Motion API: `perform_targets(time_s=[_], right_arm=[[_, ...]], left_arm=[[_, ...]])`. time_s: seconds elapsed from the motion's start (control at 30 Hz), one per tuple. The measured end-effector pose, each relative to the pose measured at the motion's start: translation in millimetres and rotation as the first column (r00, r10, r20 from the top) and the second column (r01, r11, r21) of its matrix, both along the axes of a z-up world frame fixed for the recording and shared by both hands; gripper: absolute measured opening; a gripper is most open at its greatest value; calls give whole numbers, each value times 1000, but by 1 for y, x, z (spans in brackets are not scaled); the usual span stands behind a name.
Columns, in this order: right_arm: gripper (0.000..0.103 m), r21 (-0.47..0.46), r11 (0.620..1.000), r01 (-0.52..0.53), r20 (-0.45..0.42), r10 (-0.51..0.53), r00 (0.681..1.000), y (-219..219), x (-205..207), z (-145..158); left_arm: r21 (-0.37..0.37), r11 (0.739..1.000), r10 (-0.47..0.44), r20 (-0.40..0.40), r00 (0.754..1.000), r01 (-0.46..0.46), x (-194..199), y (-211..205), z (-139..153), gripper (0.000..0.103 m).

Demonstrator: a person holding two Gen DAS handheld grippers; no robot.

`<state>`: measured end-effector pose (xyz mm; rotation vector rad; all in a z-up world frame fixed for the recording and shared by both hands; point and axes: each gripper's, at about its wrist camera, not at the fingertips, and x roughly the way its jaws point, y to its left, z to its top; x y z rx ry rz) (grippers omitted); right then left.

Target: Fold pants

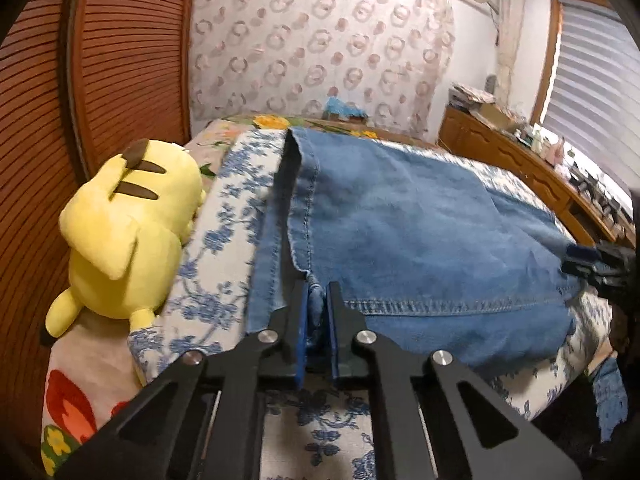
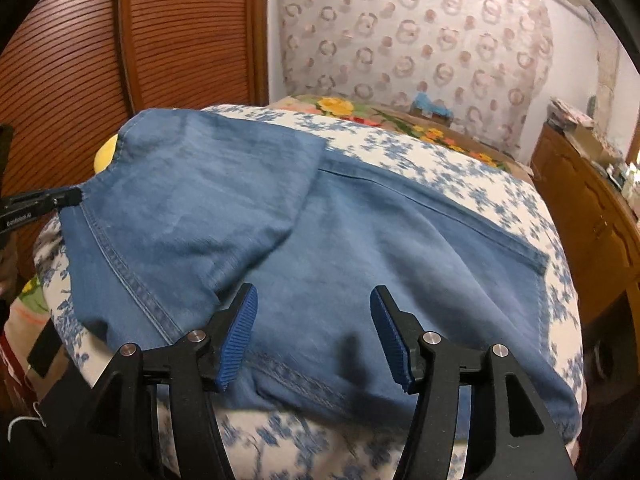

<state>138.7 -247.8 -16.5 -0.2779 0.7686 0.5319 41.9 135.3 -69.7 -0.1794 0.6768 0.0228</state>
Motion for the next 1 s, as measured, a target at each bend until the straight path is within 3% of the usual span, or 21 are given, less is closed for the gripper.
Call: perform_targets(time_s=[0.33,0.47,0.7,1.0], right_arm=[[60,31,994,105,15,-106,994,-66,-14,15],[60,23,987,162,14,-162,987,-95,-16,16],[60,33,971,237,4,-237,971,-139,-24,15],[60,74,957,281,4,-282,959,-172,-28,21]], left_arm=[[-7,1000,19,-1,1000,-19,0,-1,8,6],[8,1000,0,21,1000,0,-1,-12,17,17],[-10,996,-86,54,995,87,2,-44,31,35],[11,982,-191,-3,982,191,27,-103,24,37]])
